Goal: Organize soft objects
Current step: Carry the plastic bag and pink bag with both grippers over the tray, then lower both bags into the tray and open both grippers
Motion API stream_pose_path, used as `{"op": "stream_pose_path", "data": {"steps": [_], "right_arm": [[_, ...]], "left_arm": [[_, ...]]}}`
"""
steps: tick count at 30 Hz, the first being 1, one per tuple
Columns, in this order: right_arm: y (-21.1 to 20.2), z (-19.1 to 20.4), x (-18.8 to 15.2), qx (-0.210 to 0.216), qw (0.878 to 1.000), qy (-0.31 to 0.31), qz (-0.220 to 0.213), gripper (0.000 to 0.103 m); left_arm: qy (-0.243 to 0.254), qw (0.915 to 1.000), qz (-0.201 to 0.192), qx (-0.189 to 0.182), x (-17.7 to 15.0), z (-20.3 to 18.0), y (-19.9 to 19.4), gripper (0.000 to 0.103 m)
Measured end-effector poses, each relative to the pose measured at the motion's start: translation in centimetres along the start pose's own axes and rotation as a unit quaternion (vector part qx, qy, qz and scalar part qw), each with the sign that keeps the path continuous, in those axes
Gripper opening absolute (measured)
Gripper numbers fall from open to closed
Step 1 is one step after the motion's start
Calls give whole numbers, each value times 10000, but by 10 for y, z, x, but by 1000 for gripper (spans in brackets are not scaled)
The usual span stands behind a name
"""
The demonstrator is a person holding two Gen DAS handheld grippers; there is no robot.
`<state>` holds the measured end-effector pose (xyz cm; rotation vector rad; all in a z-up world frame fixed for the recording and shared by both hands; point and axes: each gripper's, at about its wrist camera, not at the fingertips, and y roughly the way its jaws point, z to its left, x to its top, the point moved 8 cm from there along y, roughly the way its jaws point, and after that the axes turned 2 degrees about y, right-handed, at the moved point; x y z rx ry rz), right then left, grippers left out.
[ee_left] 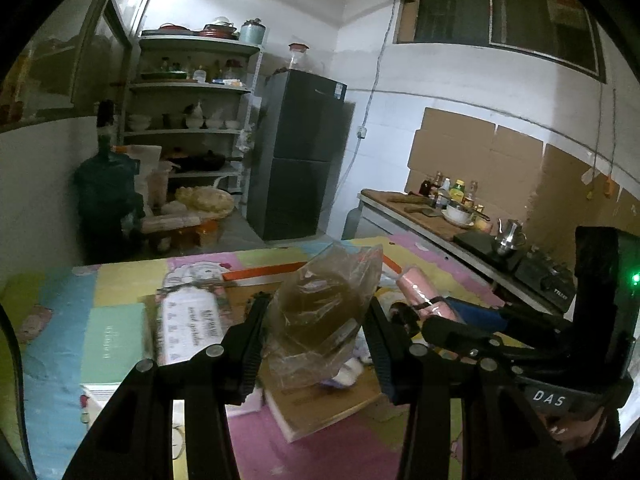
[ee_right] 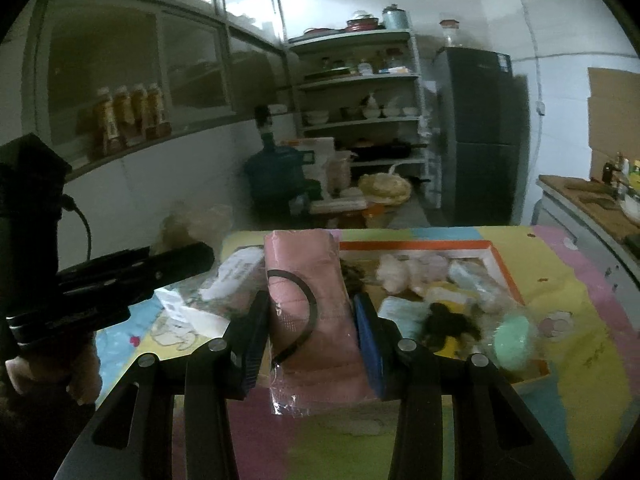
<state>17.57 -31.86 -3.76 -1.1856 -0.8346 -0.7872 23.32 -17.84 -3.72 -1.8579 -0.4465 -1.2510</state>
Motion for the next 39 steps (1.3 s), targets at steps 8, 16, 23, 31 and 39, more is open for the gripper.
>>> {"op": "stream_pose_path", "data": {"steps": [8,16,23,31,39], "right_arm": [[-2,-34,1,-264,9996,127,-48,43],[3,-73,-1,-612,9978,261,-8,43],[12,-106,-3,-797,9956,489,57,43],[29,-126,-3,-897,9940,611,152,43],[48,-137,-7,-874,9936,645,318,43]], "left_arm": [[1,9999,117,-122,0,-23,28,47],[-17,9991,369,-213,-5,-41,61,47],[12,9984,524,-188,-7,-52,86,47],[26,9973,730,-33,-10,-57,115,47],[-35,9955,918,212,-17,-51,138,47]]}}
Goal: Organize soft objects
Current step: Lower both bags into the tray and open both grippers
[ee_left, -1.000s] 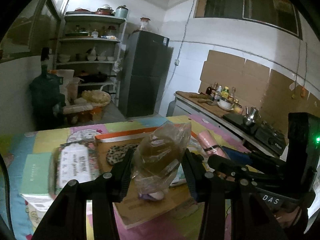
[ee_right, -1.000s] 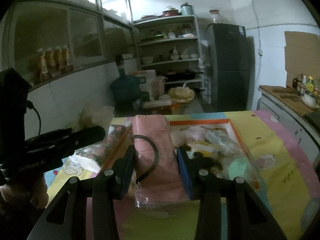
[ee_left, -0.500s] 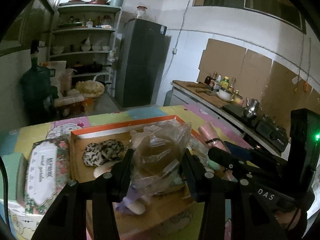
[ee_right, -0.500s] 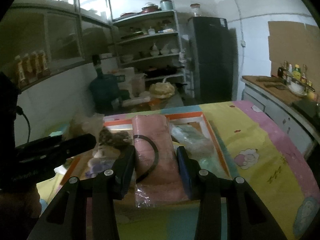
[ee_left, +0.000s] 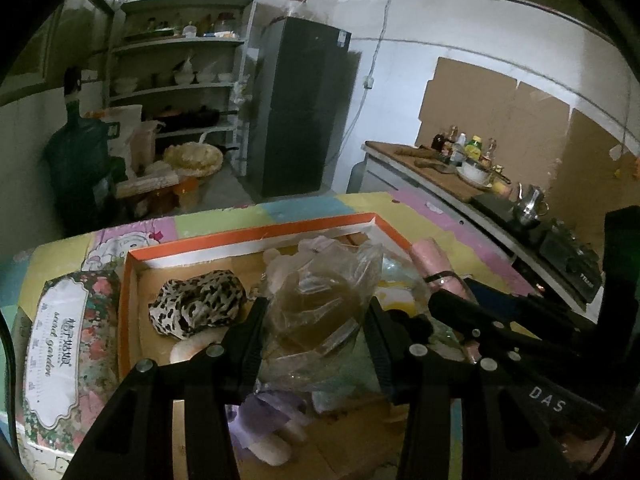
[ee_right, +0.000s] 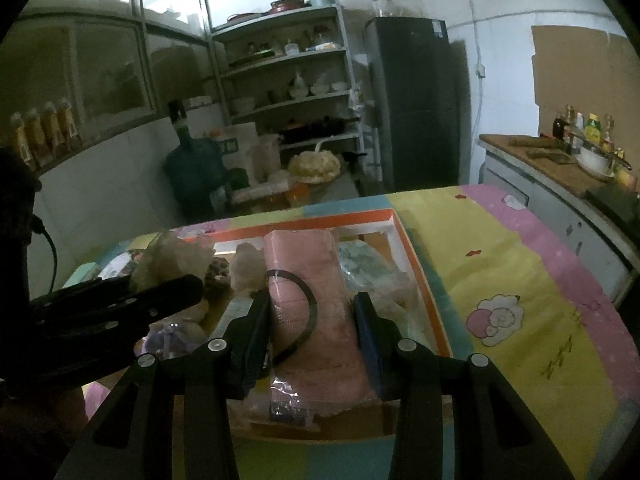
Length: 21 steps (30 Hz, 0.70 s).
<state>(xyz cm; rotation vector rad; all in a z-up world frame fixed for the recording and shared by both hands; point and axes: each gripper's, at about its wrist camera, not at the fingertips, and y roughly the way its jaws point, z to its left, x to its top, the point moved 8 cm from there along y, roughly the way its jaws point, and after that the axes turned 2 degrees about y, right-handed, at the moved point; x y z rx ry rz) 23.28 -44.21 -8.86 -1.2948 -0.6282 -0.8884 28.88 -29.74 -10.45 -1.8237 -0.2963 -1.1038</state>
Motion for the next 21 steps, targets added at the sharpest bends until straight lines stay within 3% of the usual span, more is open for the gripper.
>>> {"op": "stream_pose_path", "data": {"steps": [21], "right_arm": [[26,-4,-7,59,9996,12,275,44]], "left_arm": [[-96,9987,491,125,-15,12,33,47]]}}
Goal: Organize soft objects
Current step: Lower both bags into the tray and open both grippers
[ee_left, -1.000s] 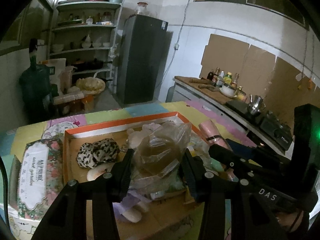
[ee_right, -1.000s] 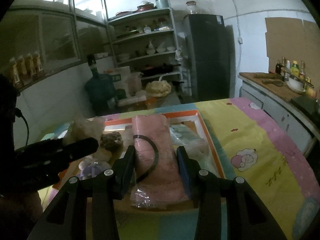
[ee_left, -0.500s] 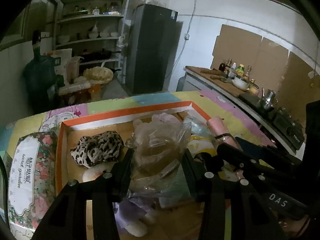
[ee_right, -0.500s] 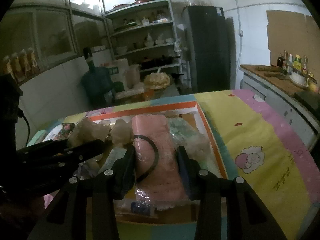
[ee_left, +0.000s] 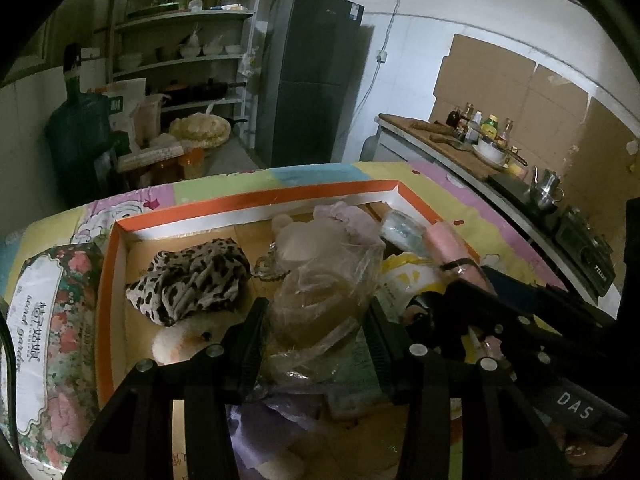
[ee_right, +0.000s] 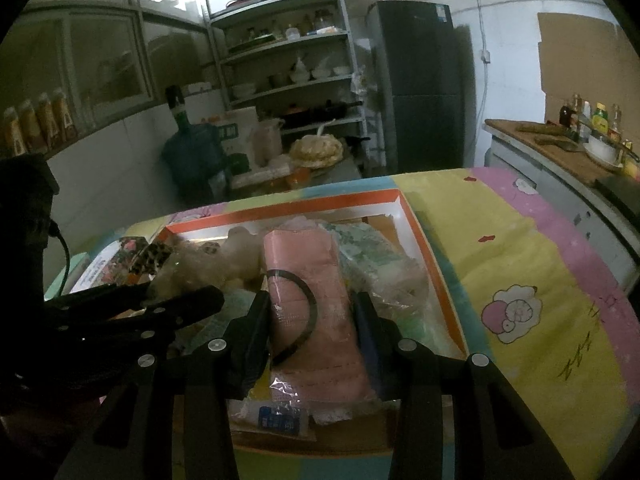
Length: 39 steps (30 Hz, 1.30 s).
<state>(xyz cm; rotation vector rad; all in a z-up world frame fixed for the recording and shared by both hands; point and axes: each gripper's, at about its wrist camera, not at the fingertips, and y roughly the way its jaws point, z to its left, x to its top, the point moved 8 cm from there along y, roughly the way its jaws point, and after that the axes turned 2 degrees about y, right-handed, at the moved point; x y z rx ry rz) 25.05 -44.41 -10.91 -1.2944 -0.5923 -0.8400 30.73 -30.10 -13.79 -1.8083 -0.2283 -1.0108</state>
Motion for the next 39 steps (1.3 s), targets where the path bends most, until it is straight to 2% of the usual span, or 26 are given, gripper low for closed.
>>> {"op": "stream_pose_path", "data": {"steps": [16,22,27,30,39], "right_arm": [[1,7,-3,118,9999,84,-23,45],[2,10,-2,183,9997,135,-46,45],[-1,11,-2,200,9997,137,-67,53],[-3,10,-1,196,9997,147,-91,55],[-14,11,1,230,9994,181,-201,57]], "left_arm": [[-62,10000,-5,-25,2,2,2,48],[-113,9999,-9,-73,3,5,3,51],[-118,9999,-10,-76,3,5,2,53],[-118,9999,-28,-49,3,4,0,55],[-98,9997,-223,67,8,3,-18,71]]}}
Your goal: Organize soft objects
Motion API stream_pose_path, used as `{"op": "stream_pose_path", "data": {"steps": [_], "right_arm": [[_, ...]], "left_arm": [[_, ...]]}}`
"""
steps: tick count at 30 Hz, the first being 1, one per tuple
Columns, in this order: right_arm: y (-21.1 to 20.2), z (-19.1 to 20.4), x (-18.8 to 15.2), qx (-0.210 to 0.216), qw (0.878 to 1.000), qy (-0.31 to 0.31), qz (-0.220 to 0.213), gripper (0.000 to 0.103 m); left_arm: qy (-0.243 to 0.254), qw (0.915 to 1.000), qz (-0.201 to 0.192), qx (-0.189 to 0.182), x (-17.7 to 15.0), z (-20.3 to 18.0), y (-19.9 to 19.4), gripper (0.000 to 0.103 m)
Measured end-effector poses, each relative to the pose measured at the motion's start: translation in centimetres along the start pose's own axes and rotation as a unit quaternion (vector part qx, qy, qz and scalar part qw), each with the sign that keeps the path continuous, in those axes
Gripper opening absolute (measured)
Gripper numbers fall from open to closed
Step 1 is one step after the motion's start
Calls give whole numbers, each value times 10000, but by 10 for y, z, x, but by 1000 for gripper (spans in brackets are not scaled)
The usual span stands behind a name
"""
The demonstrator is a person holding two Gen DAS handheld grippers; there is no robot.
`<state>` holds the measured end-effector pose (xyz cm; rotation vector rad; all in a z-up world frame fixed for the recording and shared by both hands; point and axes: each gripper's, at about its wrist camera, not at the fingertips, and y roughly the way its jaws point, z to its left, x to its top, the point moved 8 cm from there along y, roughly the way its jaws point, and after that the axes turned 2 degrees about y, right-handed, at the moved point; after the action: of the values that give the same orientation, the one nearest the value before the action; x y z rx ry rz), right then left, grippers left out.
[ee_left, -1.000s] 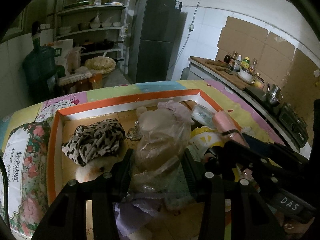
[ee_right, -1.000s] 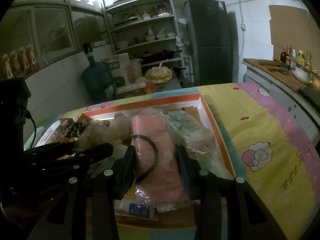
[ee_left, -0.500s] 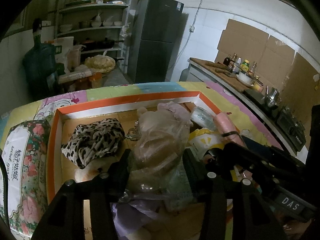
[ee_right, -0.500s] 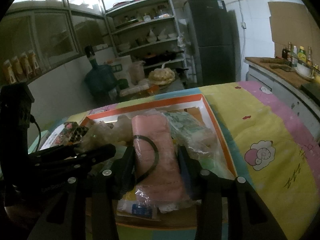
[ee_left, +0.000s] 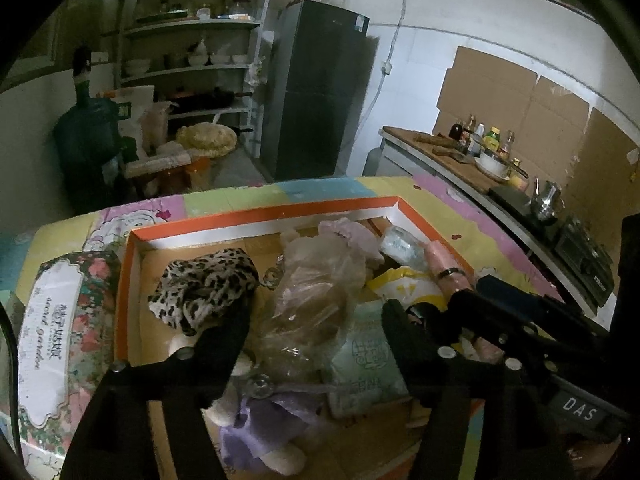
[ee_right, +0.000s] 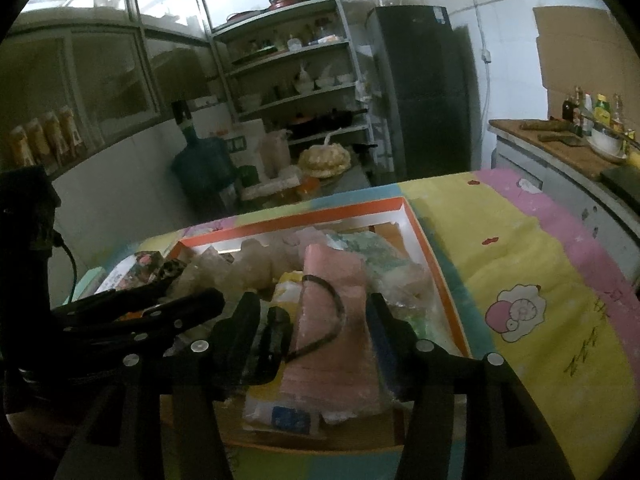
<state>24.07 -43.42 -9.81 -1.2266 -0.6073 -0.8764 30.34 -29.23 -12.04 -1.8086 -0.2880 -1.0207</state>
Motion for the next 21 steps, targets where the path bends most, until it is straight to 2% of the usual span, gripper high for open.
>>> {"op": "stream_pose_path", "data": {"steps": [2,13,21], "right_arm": [[-3,0,1,6,10000,3,-29,57],[-23,4,5,42,9998,30,-210,57],[-38,17,6,36,9995,-26,-316,57]], "left_arm": [[-30,10000,-26,7,1,1,-3,74],[-8,9996,-265,32,5,-3,-30,74],[-53,9991,-350,254,3,3,-53,74]]}}
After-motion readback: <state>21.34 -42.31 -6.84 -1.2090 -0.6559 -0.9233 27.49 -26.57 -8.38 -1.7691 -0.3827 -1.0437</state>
